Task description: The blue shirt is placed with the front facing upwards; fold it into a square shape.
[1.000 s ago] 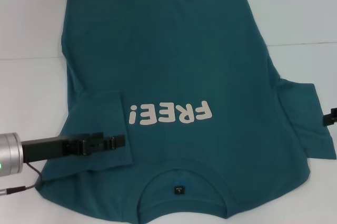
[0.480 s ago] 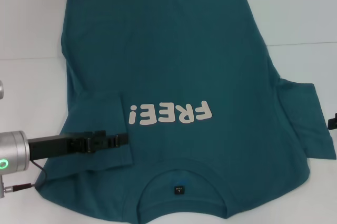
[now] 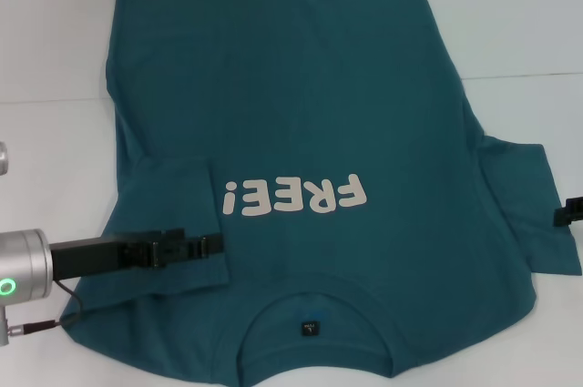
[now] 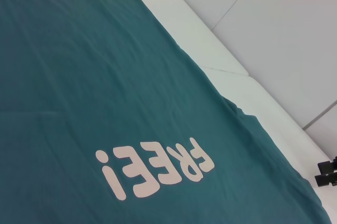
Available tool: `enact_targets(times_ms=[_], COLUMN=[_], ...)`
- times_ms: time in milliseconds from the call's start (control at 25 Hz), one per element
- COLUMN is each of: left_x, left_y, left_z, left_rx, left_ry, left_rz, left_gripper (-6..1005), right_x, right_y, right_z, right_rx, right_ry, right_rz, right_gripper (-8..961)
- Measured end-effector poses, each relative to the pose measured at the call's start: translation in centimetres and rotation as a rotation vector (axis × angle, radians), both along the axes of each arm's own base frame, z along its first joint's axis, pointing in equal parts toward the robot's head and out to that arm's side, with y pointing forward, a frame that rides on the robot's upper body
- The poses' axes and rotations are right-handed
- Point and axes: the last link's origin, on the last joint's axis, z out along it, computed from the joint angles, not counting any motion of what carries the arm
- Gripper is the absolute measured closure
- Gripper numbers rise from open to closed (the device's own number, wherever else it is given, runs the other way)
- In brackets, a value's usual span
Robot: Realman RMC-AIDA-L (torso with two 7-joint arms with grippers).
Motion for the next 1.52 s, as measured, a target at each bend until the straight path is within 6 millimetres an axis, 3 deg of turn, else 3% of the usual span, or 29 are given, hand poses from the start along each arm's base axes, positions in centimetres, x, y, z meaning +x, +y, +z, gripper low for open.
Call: enact_targets(times_ms=[1520], left_x=[0.3], left_y=[0.0], left_z=[-0.6], left_rx=[-0.012], left_ry=[0.011], left_rz=[-0.016], left_gripper=[64], right_x=[0.4], right_y=[0.2], right_z=[-1.4], right_rx=[0.037], right_ry=[0.036], right_rz=[-0.006], right_gripper=[96])
